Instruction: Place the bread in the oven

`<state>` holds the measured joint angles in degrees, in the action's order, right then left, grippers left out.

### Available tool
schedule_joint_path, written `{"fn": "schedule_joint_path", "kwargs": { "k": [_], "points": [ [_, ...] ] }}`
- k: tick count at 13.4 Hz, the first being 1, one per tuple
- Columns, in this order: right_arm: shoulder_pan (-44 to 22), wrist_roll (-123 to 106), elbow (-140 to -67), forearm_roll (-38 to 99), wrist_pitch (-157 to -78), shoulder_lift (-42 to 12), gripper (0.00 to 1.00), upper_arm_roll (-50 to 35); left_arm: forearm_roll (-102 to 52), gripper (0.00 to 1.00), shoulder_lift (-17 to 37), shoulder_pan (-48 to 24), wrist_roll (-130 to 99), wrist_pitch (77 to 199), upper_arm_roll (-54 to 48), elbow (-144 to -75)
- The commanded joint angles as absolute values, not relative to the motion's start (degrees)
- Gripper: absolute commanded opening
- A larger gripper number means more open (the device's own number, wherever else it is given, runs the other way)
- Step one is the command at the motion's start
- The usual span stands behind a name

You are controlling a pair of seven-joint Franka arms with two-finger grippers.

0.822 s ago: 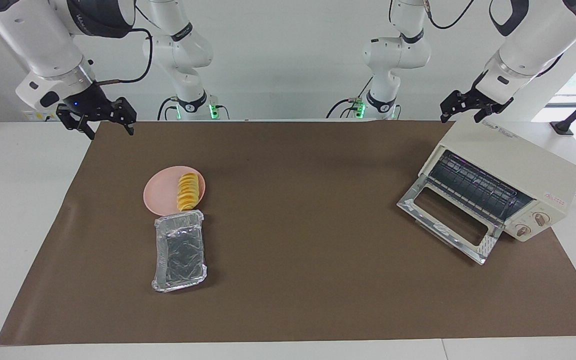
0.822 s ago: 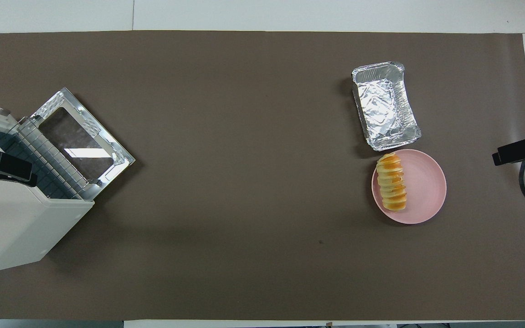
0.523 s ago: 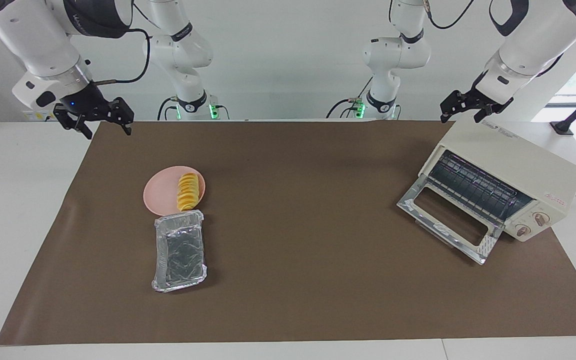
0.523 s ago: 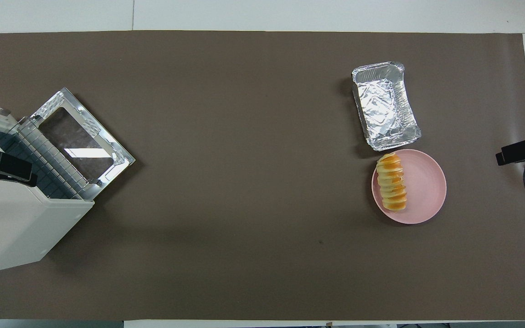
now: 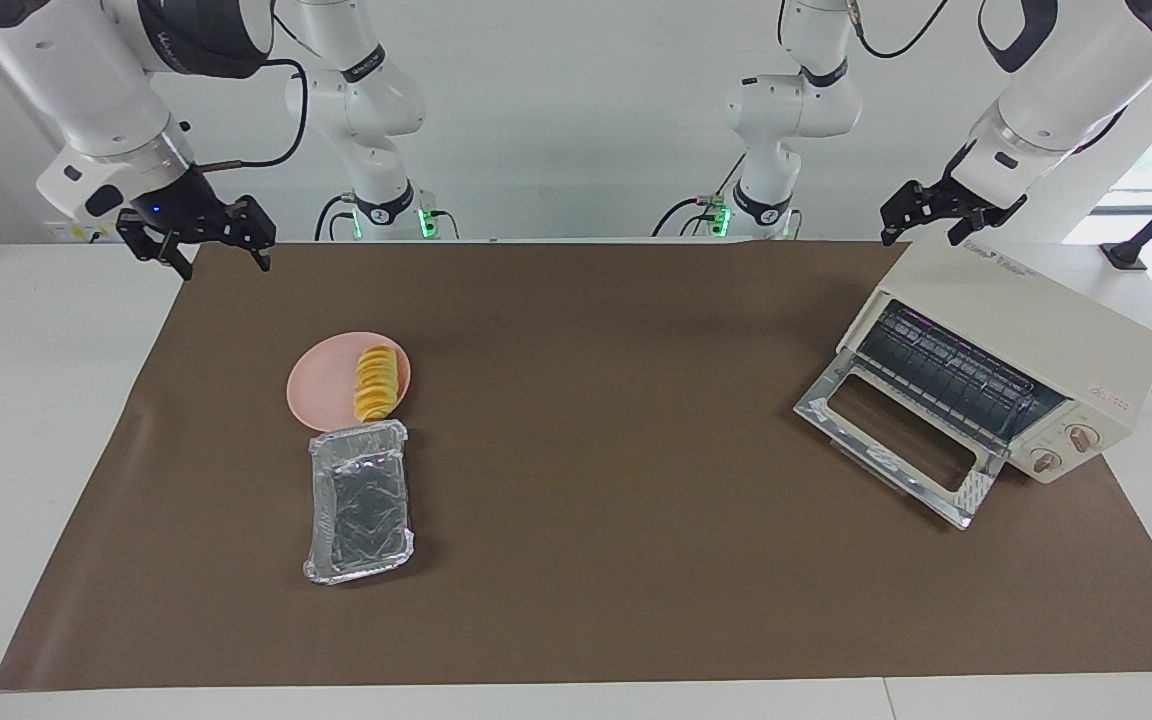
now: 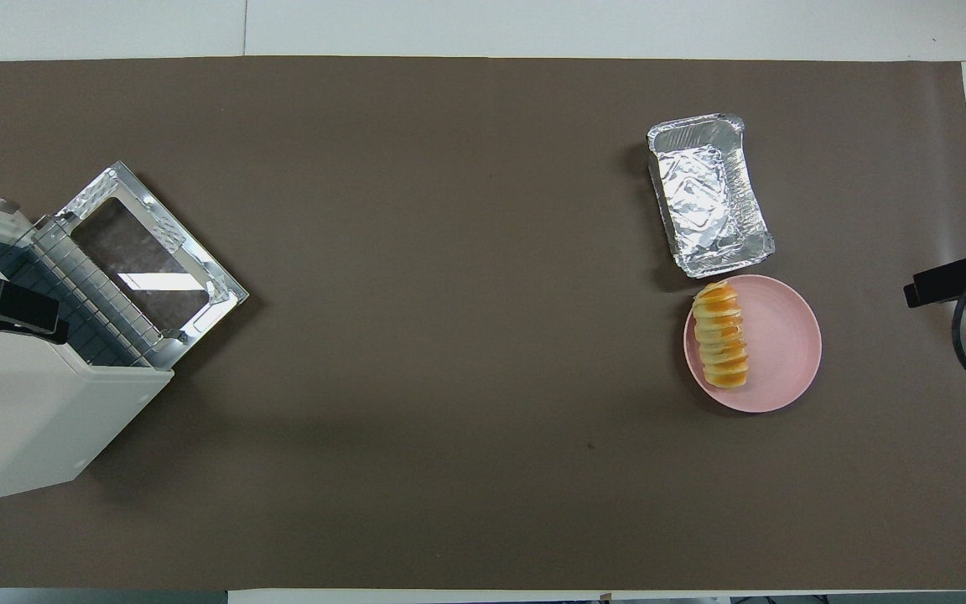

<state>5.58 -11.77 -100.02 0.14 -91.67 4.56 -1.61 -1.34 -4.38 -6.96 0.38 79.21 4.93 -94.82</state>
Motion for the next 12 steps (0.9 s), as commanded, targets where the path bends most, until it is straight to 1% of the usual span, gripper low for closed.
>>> {"fn": "schedule_joint_path", "kwargs": {
  "k": [1,2,3,5,8,12],
  "points": [
    [1.9,-9.5,-115.2,-0.4,-102.0,11.1,1.0,-2.3,-0.9,1.0,-5.7,-6.5,-0.1,80.1,4.6,-96.0],
    [-0.2,-7.7,-119.5,-0.4,-105.0,12.0,1.0,-2.3,-0.9,1.0,-5.7,-6.5,-0.1,80.1,4.6,-96.0],
    [-1.9,-5.8,-121.9,-0.4,-107.2,11.8,1.0,-2.3,-0.9,1.0,-5.7,-6.5,-0.1,80.1,4.6,-96.0],
    [-3.9,-4.1,-125.7,-0.4,-112.8,9.9,1.0,-2.3,-0.9,1.0,-5.7,-6.4,-0.1,80.1,4.6,-96.0],
    [-4.0,-4.4,-133.4,-0.4,-124.3,8.9,1.0,-2.3,-0.9,1.0,-5.7,-6.5,-0.1,80.1,4.6,-96.0],
    [-3.6,-4.6,-136.4,-0.4,-131.7,5.0,1.0,-2.3,-0.9,1.0,-5.7,-6.5,-0.1,80.1,4.6,-96.0]
  ]
}}
